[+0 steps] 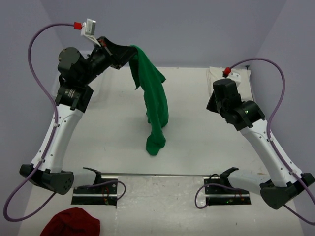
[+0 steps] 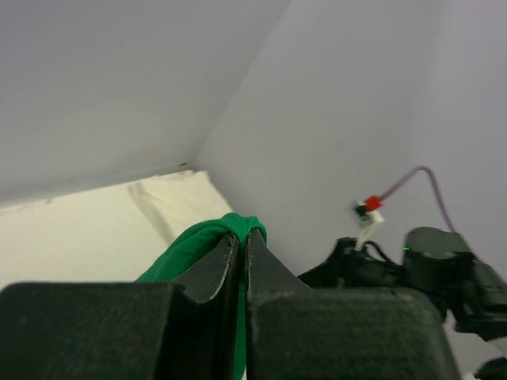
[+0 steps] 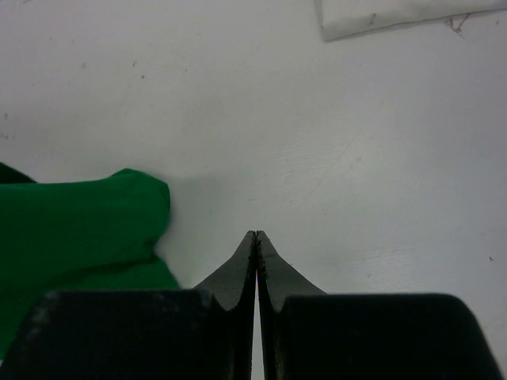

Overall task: Fold and stack the t-shirts
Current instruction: Move the tshirt to the center of the board, then flatten out the tshirt

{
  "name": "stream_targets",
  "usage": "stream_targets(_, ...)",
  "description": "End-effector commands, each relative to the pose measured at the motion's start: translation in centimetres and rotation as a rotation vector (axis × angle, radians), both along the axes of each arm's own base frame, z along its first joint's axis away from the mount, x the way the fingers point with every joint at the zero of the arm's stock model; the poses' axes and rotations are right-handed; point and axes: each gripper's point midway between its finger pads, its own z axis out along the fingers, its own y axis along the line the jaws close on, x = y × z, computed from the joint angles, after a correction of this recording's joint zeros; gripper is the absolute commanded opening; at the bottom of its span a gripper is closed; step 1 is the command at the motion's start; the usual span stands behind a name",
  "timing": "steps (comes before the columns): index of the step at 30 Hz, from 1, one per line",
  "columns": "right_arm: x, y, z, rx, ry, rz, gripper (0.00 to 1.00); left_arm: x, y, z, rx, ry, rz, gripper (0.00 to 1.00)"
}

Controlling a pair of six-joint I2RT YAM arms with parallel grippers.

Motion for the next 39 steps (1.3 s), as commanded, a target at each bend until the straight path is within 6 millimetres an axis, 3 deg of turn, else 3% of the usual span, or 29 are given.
stream_targets(1, -0.7, 0.0, 1.0, 0.032, -0.033, 0.015, 0.0, 2.6, 4.9, -4.0, 0.115, 0.048, 0.255, 0.0)
stream_targets(2, -0.8, 0.3, 0.9, 0.045, -0.029, 0.03, 0.0, 4.1, 6.5, -6.0, 0.146, 0.075, 0.308, 0.0)
stream_targets(4, -1.1, 0.4, 0.6, 0.048, -0.023, 0.039, 0.0, 6.2, 8.2, -7.6, 0.15, 0.086, 0.34, 0.0)
stream_targets(5, -1.2, 0.4, 0.4, 0.051, -0.015, 0.044, 0.0, 7.5, 10.3, -8.7, 0.144, 0.115, 0.39, 0.0)
stream_targets(8, -1.6, 0.6, 0.0, 0.045, 0.005, 0.064, 0.0, 10.7, 12.1, -10.6, 0.176, 0.136, 0.426, 0.0)
stream_targets(9, -1.7, 0.6, -0.1, 0.044, 0.011, 0.067, 0.0, 12.2, 12.5, -12.4, 0.201, 0.157, 0.437, 0.0)
stream_targets(11, -1.7, 0.9, -0.2, 0.039, 0.016, 0.092, 0.0, 13.9, 13.1, -14.1, 0.225, 0.184, 0.443, 0.0)
stream_targets(12, -1.9, 1.0, -0.3, 0.04, 0.021, 0.106, 0.0, 15.5, 13.4, -16.7, 0.252, 0.237, 0.451, 0.0)
stream_targets(13, -1.9, 1.5, -0.6, 0.045, 0.026, 0.138, 0.0, 16.2, 13.8, -17.9, 0.265, 0.253, 0.471, 0.04)
stream_targets(15, -2.2, 2.4, -1.1, 0.059, 0.038, 0.201, 0.0, 17.8, 13.6, -21.8, 0.31, 0.308, 0.444, 0.36)
stream_targets(16, -2.5, 3.6, -1.6, 0.085, 0.052, 0.273, 0.0, 18.4, 13.5, -22.1, 0.309, 0.29, 0.44, 0.67)
stream_targets(17, -2.9, 4.8, -1.8, 0.109, 0.063, 0.345, 0.0, 18.5, 13.3, -23.3, 0.304, 0.306, 0.421, 0.8)
stream_targets(18, -3.4, 5.7, -2.4, 0.117, 0.093, 0.403, 0.12, 18.7, 12.6, -23.9, 0.292, 0.299, 0.381, 0.88)
stream_targets(19, -3.9, 6.6, -2.6, 0.138, 0.107, 0.454, 0.26, 18.6, 12.3, -24.2, 0.289, 0.306, 0.368, 1.0)
stream_targets(21, -4.6, 7.9, -3.7, 0.163, 0.168, 0.527, 0.5, 17.8, 11.5, -23.8, 0.293, 0.3, 0.347, 1.0)
stream_targets(22, -5.4, 8.9, -4.1, 0.192, 0.199, 0.579, 0.57, 17.3, 11.3, -24.0, 0.299, 0.306, 0.36, 1.0)
stream_targets(24, -5.9, 10.4, -5.5, 0.22, 0.279, 0.643, 0.61, 16.1, 11.2, -22.4, 0.303, 0.285, 0.376, 1.0)
stream_targets(30, -7.7, 17.1, -8.2, 0.209, 0.441, 0.823, 0.61, 12.0, 11.5, -19.8, 0.346, 0.311, 0.419, 1.0)
stream_targets(33, -7.9, 19.7, -8.3, 0.206, 0.461, 0.862, 0.56, 10.2, 12.0, -20.1, 0.379, 0.358, 0.44, 0.99)
stream_targets(36, -8.9, 21.9, -10.0, 0.233, 0.531, 0.908, 0.45, 8.1, 12.0, -20.6, 0.402, 0.392, 0.439, 0.98)
stream_targets(37, -9.9, 22.8, -11.1, 0.207, 0.558, 0.929, 0.45, 7.5, 11.8, -21.5, 0.412, 0.408, 0.431, 0.98)
stream_targets(39, -11.2, 23.9, -12.4, 0.21, 0.589, 0.963, 0.46, 6.2, 11.9, -21.3, 0.406, 0.397, 0.432, 0.98)
